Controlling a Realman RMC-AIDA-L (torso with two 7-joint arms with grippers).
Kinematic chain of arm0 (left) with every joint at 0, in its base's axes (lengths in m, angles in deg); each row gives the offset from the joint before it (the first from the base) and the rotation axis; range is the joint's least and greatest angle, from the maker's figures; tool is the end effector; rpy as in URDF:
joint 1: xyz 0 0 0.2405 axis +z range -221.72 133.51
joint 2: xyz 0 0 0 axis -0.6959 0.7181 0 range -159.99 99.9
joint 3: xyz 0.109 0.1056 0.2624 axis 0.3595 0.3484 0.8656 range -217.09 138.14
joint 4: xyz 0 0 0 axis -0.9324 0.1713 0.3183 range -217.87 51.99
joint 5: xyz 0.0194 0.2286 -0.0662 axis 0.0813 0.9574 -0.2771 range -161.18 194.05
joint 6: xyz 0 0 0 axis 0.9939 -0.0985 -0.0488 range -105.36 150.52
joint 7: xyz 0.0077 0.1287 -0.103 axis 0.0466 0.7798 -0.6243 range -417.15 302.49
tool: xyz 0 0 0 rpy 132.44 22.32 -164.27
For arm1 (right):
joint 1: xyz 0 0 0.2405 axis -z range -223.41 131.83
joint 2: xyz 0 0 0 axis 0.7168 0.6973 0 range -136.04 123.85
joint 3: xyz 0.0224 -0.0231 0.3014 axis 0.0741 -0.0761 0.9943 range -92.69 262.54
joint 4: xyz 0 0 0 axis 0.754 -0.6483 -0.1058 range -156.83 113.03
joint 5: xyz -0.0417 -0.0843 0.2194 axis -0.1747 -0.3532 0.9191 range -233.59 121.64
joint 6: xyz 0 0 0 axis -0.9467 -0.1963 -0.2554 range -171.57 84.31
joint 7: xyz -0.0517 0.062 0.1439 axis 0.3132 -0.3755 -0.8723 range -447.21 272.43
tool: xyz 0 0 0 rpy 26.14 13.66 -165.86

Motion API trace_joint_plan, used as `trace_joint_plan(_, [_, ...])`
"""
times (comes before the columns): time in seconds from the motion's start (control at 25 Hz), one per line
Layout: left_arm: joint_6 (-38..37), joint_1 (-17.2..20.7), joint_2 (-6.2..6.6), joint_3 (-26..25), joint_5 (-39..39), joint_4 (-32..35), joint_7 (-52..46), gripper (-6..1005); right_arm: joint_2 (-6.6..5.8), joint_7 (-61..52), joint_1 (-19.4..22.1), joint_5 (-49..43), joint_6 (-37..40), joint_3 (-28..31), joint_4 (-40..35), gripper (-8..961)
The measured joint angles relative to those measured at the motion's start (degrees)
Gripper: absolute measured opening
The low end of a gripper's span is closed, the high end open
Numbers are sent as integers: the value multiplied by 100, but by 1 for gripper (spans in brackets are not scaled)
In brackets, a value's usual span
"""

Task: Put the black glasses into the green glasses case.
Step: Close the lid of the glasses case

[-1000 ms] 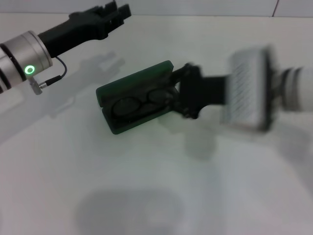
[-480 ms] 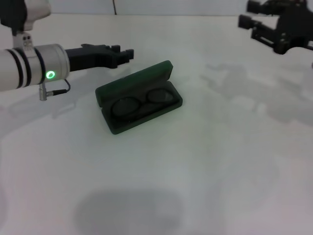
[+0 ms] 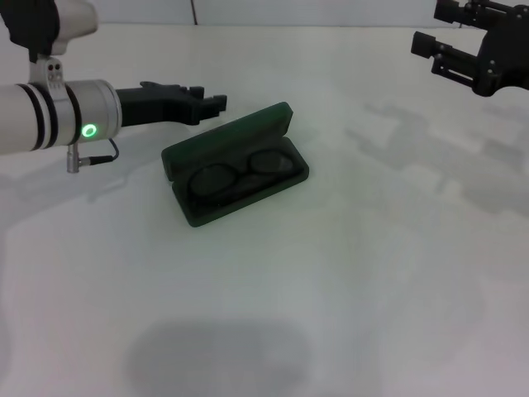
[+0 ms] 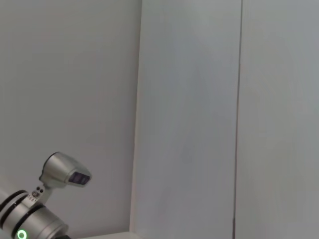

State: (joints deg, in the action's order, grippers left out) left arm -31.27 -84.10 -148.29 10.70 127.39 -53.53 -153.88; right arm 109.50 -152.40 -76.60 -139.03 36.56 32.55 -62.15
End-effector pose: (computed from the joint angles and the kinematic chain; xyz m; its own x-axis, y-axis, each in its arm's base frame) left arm -0.2998 0.4794 -0.0671 0.6917 0.5408 0.4786 0.7168 -0.5948 -0.3640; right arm 0.2512 0.4373 0.0150 0.7536 0.0852 -0.6518 -0.2932 -0.8439 -0.4493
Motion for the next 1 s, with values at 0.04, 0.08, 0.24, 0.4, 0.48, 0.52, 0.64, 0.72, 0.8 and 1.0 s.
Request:
trace_joint_plan(0.04, [-7,0,-1,25,24,0,-11,479,0,1,0,0,11,-14,1,505])
trace_joint_plan(0.08, [-39,-4,-6,64,71,0,-31,481,2,1,0,1,15,-22,2,518])
trace_joint_plan(0.24, [-192,7,-32,198,100,30,-45,486,9,3,-14,3,13,-33,7,555])
trace_joint_plan(0.4, [-399,29,-48,236,102,63,40,492,17,7,-40,6,-13,-31,42,556])
trace_joint_plan(0.48, [-487,51,-70,281,103,65,246,495,16,14,-69,7,-39,-28,95,557])
trace_joint_plan(0.52, [-503,66,-92,315,101,64,367,496,17,22,-86,8,-60,-27,124,557])
trace_joint_plan(0.64, [-509,97,-145,505,81,24,686,501,16,75,-156,9,-159,-30,219,558])
trace_joint_plan(0.72, [-491,113,-159,651,21,14,771,503,15,100,-185,9,-192,-33,258,559])
trace_joint_plan(0.8, [-478,124,-163,694,-134,30,822,506,15,114,-191,9,-204,-32,265,559])
trace_joint_plan(1.0, [-503,231,-132,641,-860,119,1008,513,10,148,-190,9,-206,-31,269,560])
